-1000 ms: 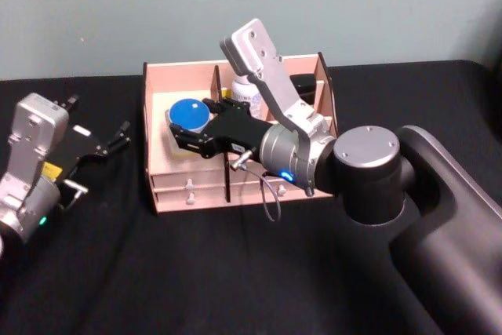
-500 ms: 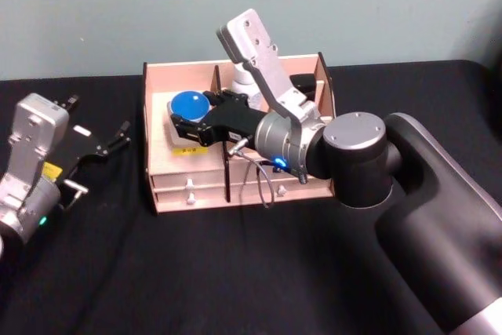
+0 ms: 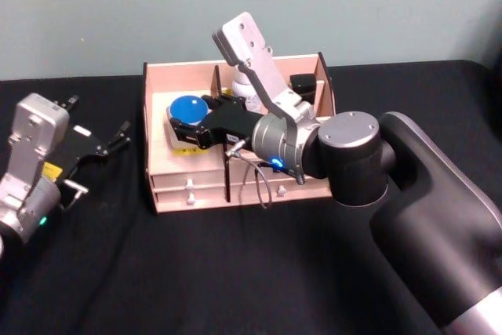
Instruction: Pick up the facial cleanser and watermelon frost from the table and place them into the tiered storage box.
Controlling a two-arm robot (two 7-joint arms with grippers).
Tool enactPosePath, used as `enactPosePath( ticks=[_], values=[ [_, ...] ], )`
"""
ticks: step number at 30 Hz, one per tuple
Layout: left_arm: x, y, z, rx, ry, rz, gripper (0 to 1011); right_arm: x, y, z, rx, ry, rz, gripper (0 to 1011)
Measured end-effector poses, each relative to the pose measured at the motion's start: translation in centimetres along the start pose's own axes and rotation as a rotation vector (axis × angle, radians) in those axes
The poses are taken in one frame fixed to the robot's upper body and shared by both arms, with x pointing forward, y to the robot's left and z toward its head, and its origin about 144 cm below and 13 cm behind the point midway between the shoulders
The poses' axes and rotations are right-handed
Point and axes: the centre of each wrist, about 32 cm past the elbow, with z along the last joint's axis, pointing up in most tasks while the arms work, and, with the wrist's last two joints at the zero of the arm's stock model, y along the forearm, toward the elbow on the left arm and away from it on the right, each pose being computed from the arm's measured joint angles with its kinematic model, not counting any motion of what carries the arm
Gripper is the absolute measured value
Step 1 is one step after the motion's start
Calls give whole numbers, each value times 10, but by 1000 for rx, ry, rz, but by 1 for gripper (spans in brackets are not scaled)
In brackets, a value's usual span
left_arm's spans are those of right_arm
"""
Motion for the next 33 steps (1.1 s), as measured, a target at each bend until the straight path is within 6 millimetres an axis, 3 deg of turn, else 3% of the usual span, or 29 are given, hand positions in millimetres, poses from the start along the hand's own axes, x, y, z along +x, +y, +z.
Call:
enactPosePath(
  ticks=[14,25,33],
  values=[
    [0,0,0,0,0,0,1010,0,0,0,-2,-1,0,717],
    [0,0,0,0,0,0,1010,0,0,0,-2,0,0,996],
    [0,0,0,0,0,0,1010,1,-14,2,93,-40,-2,1002]
  ],
)
